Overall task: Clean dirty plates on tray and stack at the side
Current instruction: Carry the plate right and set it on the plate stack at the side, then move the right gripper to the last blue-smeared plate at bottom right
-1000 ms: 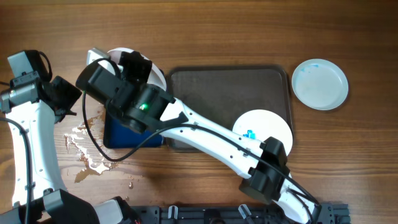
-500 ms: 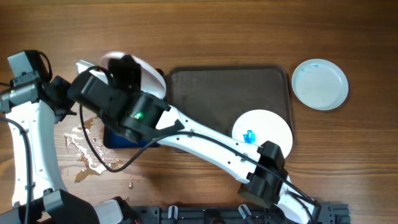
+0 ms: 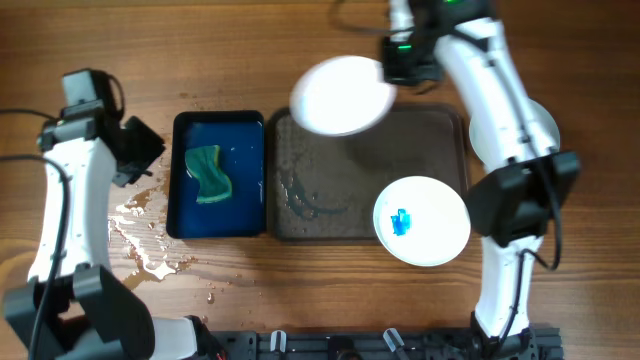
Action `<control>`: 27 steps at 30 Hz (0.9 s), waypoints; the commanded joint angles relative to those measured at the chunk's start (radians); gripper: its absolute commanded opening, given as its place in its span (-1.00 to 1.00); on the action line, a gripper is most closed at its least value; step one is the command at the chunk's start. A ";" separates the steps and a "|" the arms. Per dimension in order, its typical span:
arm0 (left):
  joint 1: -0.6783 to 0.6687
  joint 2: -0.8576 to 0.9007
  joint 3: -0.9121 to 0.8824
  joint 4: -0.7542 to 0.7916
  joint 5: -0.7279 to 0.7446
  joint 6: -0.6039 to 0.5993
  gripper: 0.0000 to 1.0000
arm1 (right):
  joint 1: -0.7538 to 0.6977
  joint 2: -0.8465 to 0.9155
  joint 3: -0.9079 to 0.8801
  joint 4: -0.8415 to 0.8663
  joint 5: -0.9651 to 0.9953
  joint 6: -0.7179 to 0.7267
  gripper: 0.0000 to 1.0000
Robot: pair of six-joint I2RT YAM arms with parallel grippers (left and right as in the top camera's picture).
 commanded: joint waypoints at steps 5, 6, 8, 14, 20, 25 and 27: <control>-0.083 0.033 -0.001 0.016 0.012 -0.010 -0.17 | -0.410 -0.043 -0.072 -0.175 0.030 -0.113 -0.91; -0.083 0.033 -0.001 0.016 0.012 -0.010 -0.18 | -0.460 -0.043 -0.111 -0.172 0.029 -0.122 -0.91; -0.083 0.033 -0.001 0.017 0.012 -0.011 -0.18 | -0.558 -0.043 -0.206 -0.137 0.017 -0.127 -0.91; -0.083 0.034 -0.001 0.017 0.012 -0.014 -0.18 | -0.819 -0.043 -0.468 0.032 -0.088 -0.119 -0.91; -0.083 0.034 -0.001 0.016 0.013 -0.014 -0.17 | -0.796 -0.043 -0.508 0.133 -0.096 -0.101 -0.91; -0.083 0.034 -0.001 0.016 0.013 -0.014 -0.17 | -0.748 -0.043 -0.508 0.154 -0.058 -0.098 -0.61; -0.083 0.034 -0.001 0.016 0.012 -0.014 -0.16 | -0.747 -0.046 -0.508 0.145 -0.058 -0.098 -0.63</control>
